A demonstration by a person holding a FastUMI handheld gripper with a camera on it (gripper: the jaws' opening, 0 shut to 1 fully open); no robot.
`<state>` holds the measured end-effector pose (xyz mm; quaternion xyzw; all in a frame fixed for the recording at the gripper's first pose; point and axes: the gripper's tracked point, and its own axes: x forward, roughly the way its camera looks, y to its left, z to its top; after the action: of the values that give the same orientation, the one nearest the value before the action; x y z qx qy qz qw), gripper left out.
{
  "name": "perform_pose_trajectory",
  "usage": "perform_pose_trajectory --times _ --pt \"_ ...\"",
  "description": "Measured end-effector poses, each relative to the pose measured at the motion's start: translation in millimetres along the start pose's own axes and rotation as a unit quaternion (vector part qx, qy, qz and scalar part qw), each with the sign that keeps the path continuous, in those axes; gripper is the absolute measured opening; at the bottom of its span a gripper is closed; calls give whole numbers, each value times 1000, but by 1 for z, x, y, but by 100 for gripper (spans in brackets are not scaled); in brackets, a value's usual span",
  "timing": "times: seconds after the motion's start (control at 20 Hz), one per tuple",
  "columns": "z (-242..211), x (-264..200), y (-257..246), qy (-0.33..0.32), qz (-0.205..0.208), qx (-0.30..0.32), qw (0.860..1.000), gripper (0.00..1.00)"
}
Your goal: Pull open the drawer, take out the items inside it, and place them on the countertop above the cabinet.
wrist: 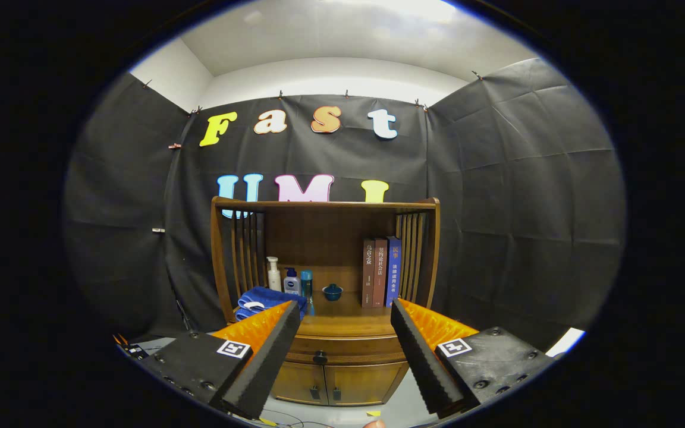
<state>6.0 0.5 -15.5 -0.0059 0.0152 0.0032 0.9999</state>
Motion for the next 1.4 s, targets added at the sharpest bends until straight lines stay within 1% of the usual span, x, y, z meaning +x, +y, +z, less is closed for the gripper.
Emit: perform_pose_trajectory --times 0.35,0.55,0.7,0.9,1.05,1.2,1.4 --pt "-2 3 2 -5 -2 0 1000 98" --pt "-21 8 6 -12 -1 5 1000 99" --pt "-55 19 5 -8 -6 7 1000 98" --pt "-109 39 7 -2 -13 -8 1000 99" --pt "-162 62 10 7 -7 -6 1000 99" --pt "-206 88 16 10 -2 11 1000 98" --pt "-259 132 29 43 3 -2 999 99"
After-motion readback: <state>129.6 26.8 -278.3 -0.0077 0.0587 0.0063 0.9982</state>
